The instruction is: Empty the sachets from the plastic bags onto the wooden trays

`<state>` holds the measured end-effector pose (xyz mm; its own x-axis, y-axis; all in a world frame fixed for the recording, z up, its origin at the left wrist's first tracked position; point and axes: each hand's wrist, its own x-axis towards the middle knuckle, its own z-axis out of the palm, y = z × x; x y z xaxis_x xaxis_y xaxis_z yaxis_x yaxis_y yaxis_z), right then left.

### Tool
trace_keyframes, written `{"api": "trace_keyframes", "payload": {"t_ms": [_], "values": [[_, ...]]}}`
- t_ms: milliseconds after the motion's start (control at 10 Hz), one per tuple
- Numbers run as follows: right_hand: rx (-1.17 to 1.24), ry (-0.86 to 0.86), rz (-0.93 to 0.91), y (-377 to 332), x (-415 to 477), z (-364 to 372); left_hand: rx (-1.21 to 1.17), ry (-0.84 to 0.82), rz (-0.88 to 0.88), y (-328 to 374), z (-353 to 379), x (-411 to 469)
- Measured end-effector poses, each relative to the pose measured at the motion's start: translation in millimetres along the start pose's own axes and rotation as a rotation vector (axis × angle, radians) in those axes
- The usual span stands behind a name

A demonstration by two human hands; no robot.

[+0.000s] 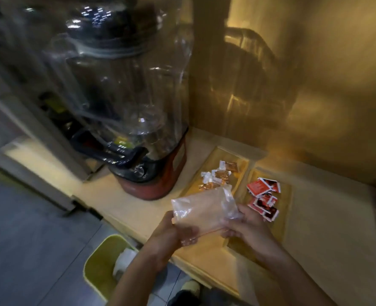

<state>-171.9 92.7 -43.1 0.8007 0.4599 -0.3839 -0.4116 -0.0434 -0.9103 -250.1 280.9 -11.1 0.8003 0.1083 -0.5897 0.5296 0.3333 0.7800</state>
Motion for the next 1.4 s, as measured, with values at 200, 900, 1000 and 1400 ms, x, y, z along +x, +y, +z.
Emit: {"api": "trace_keyframes", "payload": {"t_ms": [200, 900, 1000, 1400], "values": [[-0.162, 0.034, -0.069, 5, 14, 35, -0.073, 0.281, 0.064, -14, -20, -19], [-0.789, -0.179, -0.622, 130, 117, 278, 0.325, 1.059, 0.424, -126, -237, 17], [-0.926, -0.186, -0.589, 193, 151, 278, 0.574, 0.992, 0.371, -177, -271, 55], [-1.74, -0.715, 0.279, 302, 188, 244, 0.978, 0.062, -0.624, -279, -321, 106]]}}
